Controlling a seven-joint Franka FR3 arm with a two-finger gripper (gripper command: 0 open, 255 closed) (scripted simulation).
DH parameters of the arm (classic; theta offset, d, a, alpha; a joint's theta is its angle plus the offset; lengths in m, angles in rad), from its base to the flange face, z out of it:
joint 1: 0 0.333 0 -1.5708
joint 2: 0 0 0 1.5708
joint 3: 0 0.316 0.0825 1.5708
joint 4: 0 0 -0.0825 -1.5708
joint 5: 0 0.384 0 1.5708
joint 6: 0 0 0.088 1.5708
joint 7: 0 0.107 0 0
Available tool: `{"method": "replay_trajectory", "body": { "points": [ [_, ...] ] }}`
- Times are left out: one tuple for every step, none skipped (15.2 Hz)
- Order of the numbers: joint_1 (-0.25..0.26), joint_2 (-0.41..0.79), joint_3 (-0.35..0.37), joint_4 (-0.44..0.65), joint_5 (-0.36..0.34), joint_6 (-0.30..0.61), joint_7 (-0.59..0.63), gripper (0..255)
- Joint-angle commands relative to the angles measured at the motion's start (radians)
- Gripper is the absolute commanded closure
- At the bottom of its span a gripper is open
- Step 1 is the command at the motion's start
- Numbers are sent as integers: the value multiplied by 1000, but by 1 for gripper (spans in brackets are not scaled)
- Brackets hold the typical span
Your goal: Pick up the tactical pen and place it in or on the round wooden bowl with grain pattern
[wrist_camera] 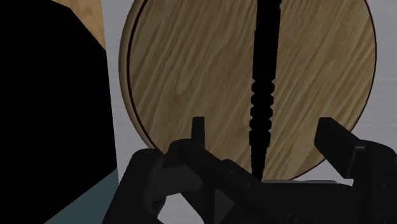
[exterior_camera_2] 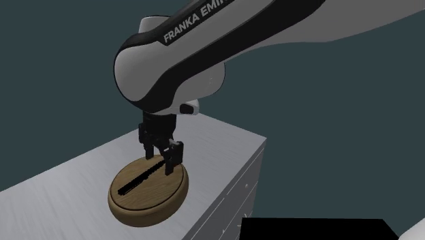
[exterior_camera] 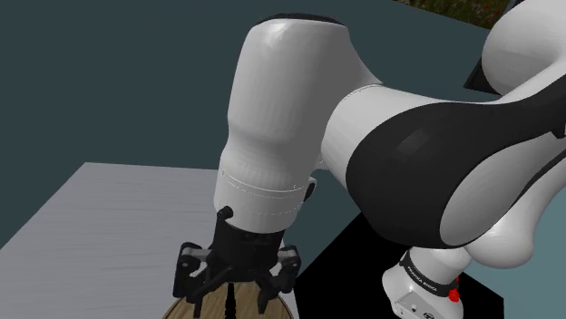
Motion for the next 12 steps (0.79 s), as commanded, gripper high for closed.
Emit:
{"method": "replay_trajectory", "body": {
  "points": [
    [0,0,0,0,0,0,0,0],
    [0,0,0,0,0,0,0,0],
    [0,0,0,0,0,0,0,0],
    [-2,-20,-7,17,11,-35,-8,0],
    [-5,-39,-13,34,20,-69,-16,0],
    [-7,-56,-20,54,27,-104,-22,0],
    [-8,-68,-26,70,32,-131,-26,0],
    [-8,-68,-27,70,32,-131,-26,0],
    [-8,-68,-27,70,32,-131,-26,0],
    [-8,-68,-27,70,32,-131,-26,0],
    [-8,-68,-27,70,32,-131,-26,0],
    [-8,-68,-27,70,32,-131,-26,0]
  ]
}}
